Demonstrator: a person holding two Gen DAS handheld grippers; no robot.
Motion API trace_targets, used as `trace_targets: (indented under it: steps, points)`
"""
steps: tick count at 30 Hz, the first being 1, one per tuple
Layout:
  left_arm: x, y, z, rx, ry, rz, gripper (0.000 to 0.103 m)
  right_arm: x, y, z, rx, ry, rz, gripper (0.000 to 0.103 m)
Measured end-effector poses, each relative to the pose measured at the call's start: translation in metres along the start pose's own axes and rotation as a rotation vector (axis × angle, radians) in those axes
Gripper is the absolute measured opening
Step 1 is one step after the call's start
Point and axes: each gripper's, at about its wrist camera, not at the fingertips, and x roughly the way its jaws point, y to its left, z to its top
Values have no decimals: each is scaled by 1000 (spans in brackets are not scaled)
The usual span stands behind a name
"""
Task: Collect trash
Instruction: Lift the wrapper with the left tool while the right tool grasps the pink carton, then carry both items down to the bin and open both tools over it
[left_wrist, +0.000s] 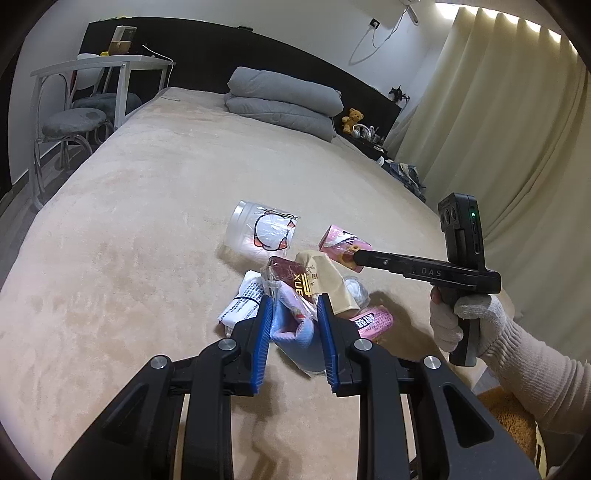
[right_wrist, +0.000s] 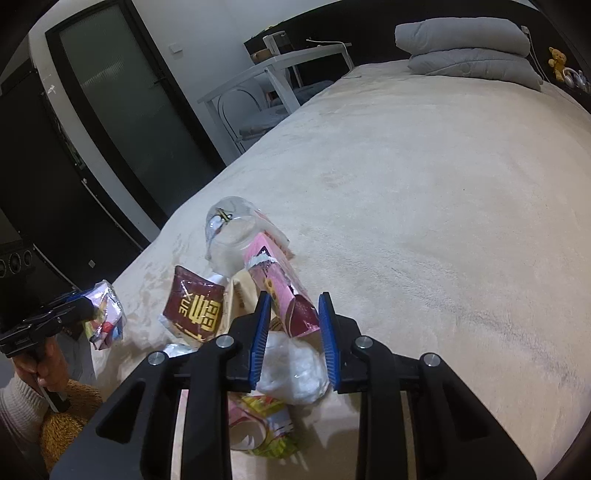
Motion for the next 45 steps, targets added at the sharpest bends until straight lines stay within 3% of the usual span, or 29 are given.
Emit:
trace_targets:
  steps: [10,22,35,45]
  points:
    - [-23,-13,-8,-1,-64,-19,24,-65,24,-21,93,-123,17,26]
    - [-46,-54,-69,-34,-62,-93,24,-143,61,-109,144,-177,0,26]
    - [-70,-81,-136,-66,-53,-144,24,-171,91,-207,184,-135,-20,26]
    - [-86,-94,-189,-86,3,-146,24,-154,107,-258,207,21,-33,26]
